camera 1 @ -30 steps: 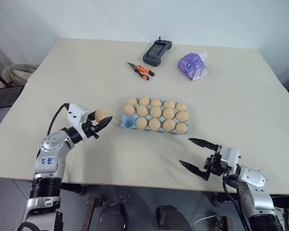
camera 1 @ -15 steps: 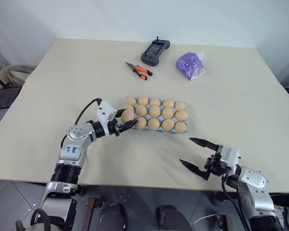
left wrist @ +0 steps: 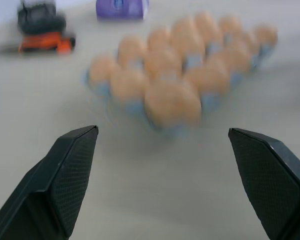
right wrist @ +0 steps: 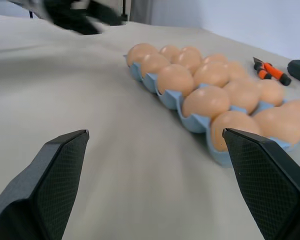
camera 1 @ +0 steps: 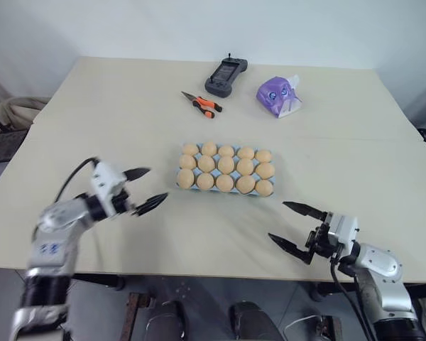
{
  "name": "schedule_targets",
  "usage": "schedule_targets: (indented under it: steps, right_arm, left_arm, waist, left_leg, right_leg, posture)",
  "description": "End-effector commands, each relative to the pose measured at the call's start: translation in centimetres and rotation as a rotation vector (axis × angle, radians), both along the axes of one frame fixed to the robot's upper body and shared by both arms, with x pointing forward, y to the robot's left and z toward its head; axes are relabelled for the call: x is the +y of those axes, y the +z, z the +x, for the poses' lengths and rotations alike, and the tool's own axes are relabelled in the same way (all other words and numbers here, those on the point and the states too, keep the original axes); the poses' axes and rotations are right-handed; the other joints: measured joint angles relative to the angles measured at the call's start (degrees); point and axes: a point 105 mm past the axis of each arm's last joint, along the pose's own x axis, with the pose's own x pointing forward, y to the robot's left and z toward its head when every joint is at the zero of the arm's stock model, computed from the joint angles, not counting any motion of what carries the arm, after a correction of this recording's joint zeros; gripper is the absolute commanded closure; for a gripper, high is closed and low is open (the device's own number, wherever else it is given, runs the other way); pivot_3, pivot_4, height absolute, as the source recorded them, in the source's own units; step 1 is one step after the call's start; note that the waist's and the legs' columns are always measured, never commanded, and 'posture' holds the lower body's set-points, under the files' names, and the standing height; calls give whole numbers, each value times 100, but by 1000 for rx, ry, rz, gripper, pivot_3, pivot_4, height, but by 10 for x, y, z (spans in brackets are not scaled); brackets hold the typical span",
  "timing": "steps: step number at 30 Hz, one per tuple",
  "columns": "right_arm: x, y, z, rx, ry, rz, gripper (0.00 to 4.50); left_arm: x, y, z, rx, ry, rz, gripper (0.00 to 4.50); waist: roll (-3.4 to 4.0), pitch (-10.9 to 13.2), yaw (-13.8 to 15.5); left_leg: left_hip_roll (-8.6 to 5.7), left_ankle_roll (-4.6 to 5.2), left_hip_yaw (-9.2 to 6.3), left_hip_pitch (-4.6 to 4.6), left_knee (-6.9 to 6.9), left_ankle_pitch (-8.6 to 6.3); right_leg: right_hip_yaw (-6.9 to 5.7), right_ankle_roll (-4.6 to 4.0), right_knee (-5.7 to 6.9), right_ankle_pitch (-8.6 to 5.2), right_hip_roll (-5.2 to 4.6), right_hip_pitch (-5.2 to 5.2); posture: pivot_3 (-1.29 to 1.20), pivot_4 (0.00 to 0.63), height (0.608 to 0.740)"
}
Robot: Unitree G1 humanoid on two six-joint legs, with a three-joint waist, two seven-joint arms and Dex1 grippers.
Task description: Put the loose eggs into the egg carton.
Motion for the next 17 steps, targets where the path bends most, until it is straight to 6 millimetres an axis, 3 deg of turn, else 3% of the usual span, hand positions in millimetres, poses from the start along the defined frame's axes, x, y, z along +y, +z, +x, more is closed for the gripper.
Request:
schedule_targets:
  steps: [1,5,8,17]
  right_arm:
    - [-20,15,1,-36,-30,-14,0]
    - [-26,22,6,-46,-41,-19,0]
    - [-28,24,10,-52,-36,-25,0]
    - [-28,27,16,-51,-23,-33,0]
  left_arm:
    - [31,13,-31,-74,47,84,22]
    - [42,2,-60,-13,36,118,22]
    - [40,-3,-70,11,35,111,22]
    - [22,2,-53,-77,96,48,22]
  waist:
    - [-2,0,-10]
    - [-6,-2,49]
    - [-6,-2,63]
    - [-4,-3,38]
  left_leg:
    - [-1,1,1,0,-5,-2]
    - [-16,2,-8,3,-50,-1]
    - [-22,-19,-10,3,-65,-12]
    - [-11,-1,-2,1,-71,-5]
  right_leg:
    - [0,0,-5,0,-4,3]
    - [-17,-7,-40,4,-21,11]
    - [-20,-9,-46,6,-27,8]
    - [-13,-10,-76,5,-10,8]
  posture:
    - [0,150,740]
    - [0,150,740]
    - [0,150,740]
    - [0,150,740]
